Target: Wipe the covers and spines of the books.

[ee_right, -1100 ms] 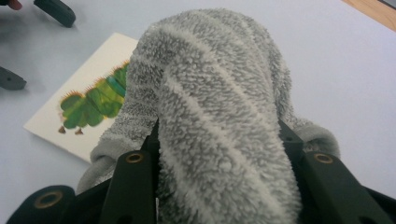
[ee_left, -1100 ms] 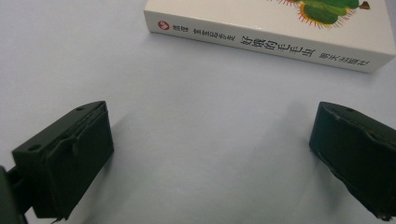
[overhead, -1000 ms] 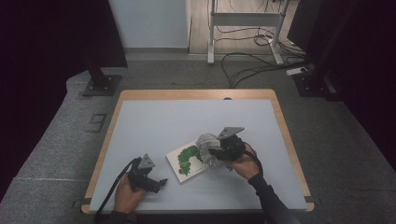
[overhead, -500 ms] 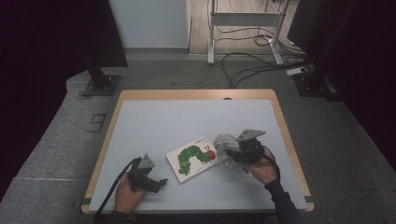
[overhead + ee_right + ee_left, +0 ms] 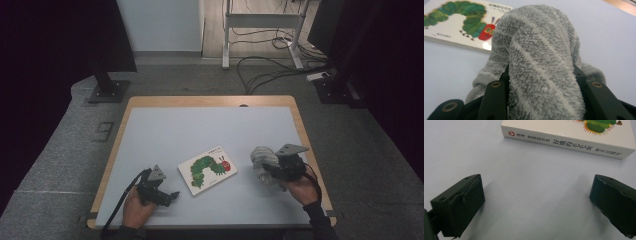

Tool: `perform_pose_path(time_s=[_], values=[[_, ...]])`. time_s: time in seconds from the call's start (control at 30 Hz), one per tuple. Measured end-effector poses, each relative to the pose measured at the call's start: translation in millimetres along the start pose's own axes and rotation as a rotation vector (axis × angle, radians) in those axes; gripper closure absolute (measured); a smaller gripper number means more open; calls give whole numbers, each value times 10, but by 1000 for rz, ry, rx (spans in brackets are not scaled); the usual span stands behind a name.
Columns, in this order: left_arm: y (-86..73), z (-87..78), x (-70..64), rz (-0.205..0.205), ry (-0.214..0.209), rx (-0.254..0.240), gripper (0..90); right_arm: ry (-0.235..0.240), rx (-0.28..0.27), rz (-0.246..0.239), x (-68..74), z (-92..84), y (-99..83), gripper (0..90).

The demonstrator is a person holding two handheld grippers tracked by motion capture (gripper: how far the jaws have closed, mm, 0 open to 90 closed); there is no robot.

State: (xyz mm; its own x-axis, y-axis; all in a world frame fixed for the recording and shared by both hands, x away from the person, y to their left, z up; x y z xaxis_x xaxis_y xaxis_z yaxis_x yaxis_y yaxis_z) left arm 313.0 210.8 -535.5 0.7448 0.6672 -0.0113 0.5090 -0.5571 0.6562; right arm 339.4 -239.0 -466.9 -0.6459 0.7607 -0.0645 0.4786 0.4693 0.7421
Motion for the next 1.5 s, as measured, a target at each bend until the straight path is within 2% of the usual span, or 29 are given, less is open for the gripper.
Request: perform_pose_path(time_s=[0.5, 0.8, 0.9, 0.97, 1.13, 1.23, 1.33, 1.4, 1.5], values=[[0, 0, 0, 0, 0, 0, 0, -65, 42, 52, -138, -154, -396, 536], [-1, 0, 1, 0, 0, 0, 0, -87, 68, 94, -220, -119, -649, 521], [0, 0, 0, 0, 0, 0, 0, -79, 94, 106, -253, -42, -769, 450], [0, 0, 1, -1, -1, 0, 0, -63, 60, 137, -271, -47, -805, 372], [-1, 0, -1, 1, 0, -1, 0, -98, 57, 102, -230, -139, -754, 170], [-1, -1, 0, 1, 1, 0, 0, -96, 35, 115, -228, -148, -746, 121], [0, 0, 0, 0, 0, 0, 0, -102, 41, 110, -222, -134, -730, 109], [0, 0, 0, 0, 0, 0, 0, -96, 39, 121, -236, -131, -714, 61], [0, 0, 0, 0, 1, 0, 0, -112, 30, 134, -270, -144, -681, 12]])
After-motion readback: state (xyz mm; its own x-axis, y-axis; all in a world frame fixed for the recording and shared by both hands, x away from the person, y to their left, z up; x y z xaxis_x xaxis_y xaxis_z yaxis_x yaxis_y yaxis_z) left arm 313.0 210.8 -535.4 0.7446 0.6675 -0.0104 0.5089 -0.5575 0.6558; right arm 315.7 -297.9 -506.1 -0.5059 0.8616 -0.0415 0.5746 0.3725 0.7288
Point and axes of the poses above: each handheld gripper's, and its own axes: z roughly forward along the jaws, y roughly out of its top, x roughly to its left, the point moved 1 cm from there along z, roughly forward along the jaws
